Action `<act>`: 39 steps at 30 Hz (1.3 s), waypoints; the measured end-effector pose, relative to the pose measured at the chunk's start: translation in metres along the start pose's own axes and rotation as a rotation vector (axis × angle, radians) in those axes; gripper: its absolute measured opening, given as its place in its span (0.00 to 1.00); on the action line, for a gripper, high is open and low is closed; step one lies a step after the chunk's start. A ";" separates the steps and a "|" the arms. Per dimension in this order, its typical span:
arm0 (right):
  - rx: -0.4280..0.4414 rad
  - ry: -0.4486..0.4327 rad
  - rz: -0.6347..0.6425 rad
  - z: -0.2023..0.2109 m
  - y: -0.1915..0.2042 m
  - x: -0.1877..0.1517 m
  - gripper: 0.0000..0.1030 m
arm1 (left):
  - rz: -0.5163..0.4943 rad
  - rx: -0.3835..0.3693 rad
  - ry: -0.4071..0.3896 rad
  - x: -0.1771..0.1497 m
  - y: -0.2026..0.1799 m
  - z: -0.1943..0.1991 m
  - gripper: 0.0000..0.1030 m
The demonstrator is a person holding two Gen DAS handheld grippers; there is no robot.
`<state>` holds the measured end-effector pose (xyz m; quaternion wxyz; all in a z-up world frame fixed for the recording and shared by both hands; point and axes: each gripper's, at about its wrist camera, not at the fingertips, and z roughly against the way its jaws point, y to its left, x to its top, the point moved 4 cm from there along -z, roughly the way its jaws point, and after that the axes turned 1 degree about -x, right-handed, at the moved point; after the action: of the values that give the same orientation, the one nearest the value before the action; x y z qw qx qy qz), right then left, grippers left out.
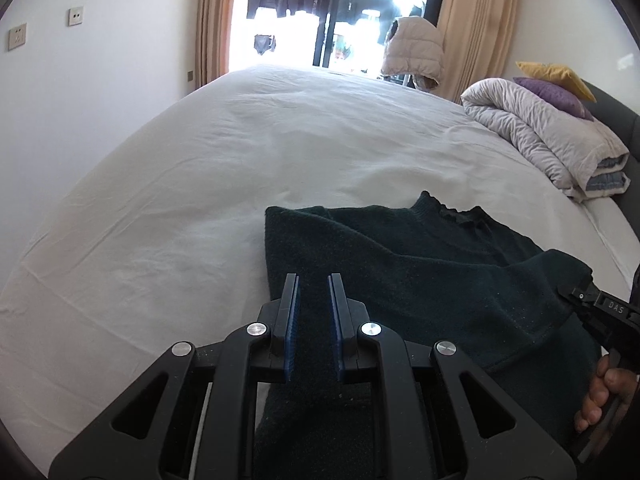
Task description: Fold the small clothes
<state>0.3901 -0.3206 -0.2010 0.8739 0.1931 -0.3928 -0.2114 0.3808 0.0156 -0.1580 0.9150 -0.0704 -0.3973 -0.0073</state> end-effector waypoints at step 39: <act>-0.191 -0.071 -0.290 0.038 -0.068 0.012 0.26 | -0.110 0.106 0.108 -0.019 -0.016 -0.065 0.13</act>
<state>0.3528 -0.3899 -0.2044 0.8340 0.1561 -0.3697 -0.3786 0.4134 -0.0097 -0.2136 0.9358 0.0007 -0.3502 -0.0403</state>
